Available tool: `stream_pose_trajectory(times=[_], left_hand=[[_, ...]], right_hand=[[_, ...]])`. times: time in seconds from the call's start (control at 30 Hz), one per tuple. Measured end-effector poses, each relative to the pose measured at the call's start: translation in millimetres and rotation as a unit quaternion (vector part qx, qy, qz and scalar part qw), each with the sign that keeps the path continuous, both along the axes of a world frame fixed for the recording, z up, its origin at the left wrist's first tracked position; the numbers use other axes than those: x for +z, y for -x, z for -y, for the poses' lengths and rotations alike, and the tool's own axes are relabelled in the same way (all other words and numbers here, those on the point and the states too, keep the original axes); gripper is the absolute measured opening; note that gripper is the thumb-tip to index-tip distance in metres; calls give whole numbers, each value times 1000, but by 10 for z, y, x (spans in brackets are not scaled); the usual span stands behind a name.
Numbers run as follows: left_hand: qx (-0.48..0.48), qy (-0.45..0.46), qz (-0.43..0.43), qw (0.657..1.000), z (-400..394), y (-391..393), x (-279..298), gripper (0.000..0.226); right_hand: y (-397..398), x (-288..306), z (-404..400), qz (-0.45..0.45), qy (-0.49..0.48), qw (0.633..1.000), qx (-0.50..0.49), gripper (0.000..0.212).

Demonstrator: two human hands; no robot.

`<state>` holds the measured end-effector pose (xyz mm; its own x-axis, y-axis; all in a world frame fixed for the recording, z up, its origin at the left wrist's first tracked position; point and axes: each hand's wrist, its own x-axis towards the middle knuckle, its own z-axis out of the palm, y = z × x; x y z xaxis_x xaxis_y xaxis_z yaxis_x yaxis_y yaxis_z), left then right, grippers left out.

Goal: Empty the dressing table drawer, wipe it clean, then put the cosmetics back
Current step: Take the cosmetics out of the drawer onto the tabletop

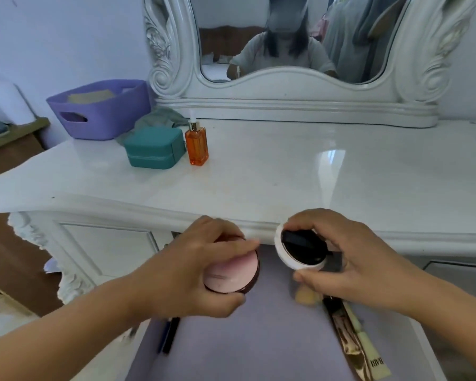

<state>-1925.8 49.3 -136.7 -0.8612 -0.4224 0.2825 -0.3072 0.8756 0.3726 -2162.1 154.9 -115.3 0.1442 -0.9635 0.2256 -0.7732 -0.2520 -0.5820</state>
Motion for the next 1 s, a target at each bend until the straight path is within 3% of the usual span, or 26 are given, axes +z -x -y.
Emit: stream_pose_trajectory(times=[0.2, 0.33, 0.63, 0.8, 1.0], left_hand=[[228, -3, -77, 971, 505, -32, 229, 67], [312, -3, -91, 946, 901, -13, 156, 62], [375, -5, -138, 917, 1264, 14, -5, 32], [396, 20, -164, 903, 1312, -14, -59, 21], [379, 38, -164, 910, 1231, 36, -47, 27]], right_hand=[[-277, 154, 637, 29, 18, 999, -37, 46], [-427, 91, 1130, 23, -2, 998, -64, 44], [-561, -21, 1654, 26, 0, 995, -99, 30], [-605, -80, 1791, 39, 1, 996, -74, 7], [-572, -38, 1779, 29, 3, 998, -62, 20]])
